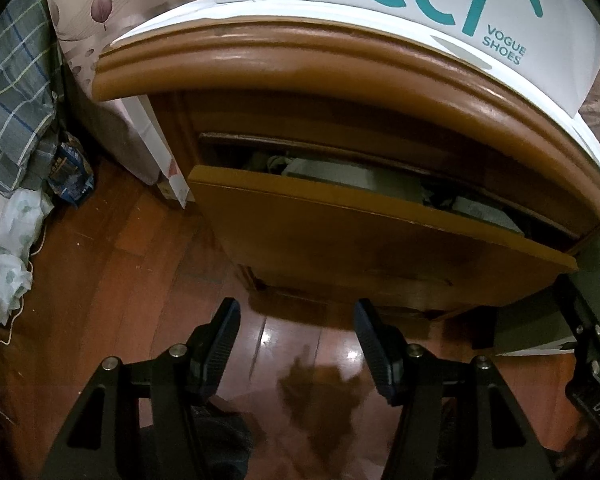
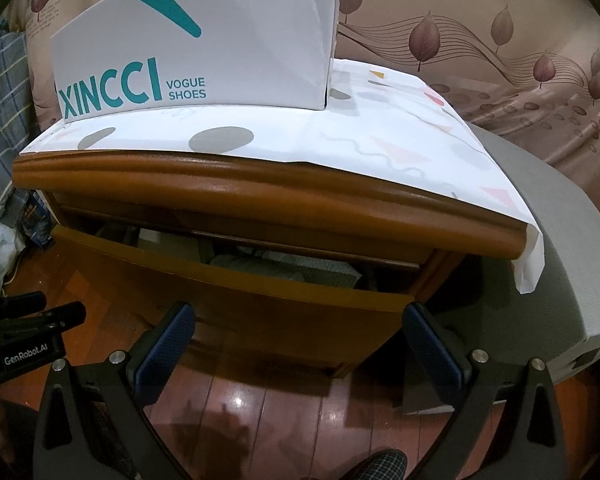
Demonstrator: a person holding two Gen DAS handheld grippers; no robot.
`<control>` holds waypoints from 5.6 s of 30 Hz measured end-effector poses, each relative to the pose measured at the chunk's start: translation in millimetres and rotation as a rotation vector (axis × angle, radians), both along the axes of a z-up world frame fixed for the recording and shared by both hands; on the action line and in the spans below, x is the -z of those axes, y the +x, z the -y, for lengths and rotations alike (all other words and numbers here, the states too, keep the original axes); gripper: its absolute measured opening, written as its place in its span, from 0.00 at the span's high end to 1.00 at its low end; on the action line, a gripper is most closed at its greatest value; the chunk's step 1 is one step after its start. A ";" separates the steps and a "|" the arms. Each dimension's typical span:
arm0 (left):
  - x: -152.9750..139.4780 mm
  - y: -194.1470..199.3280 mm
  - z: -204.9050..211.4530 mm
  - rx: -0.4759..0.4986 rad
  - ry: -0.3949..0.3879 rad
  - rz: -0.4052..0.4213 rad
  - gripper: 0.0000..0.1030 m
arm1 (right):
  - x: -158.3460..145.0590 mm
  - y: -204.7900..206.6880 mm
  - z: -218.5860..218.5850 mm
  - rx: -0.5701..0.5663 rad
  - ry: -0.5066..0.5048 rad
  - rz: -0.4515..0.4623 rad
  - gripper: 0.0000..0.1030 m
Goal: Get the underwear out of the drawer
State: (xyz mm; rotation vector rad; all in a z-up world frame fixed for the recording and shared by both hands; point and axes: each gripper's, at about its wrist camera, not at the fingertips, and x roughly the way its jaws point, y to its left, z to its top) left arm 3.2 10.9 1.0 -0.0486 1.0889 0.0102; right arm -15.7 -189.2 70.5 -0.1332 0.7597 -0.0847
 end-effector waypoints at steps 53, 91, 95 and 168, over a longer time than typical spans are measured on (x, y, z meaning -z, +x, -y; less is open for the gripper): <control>108.0 26.2 -76.5 -0.701 -0.997 -0.007 0.00 | -46.5 -15.5 44.6 0.072 0.223 0.105 0.00; 117.1 -18.0 -90.1 -0.716 -0.710 -0.234 0.00 | -37.9 -11.5 61.9 0.133 0.235 0.062 0.00; 115.5 -25.1 -89.7 -0.695 -0.652 -0.253 0.00 | -36.8 -10.9 62.9 0.140 0.235 0.059 0.00; 59.3 14.8 26.4 0.170 -0.101 -0.307 0.00 | -36.1 -6.3 67.7 0.135 0.245 0.018 0.00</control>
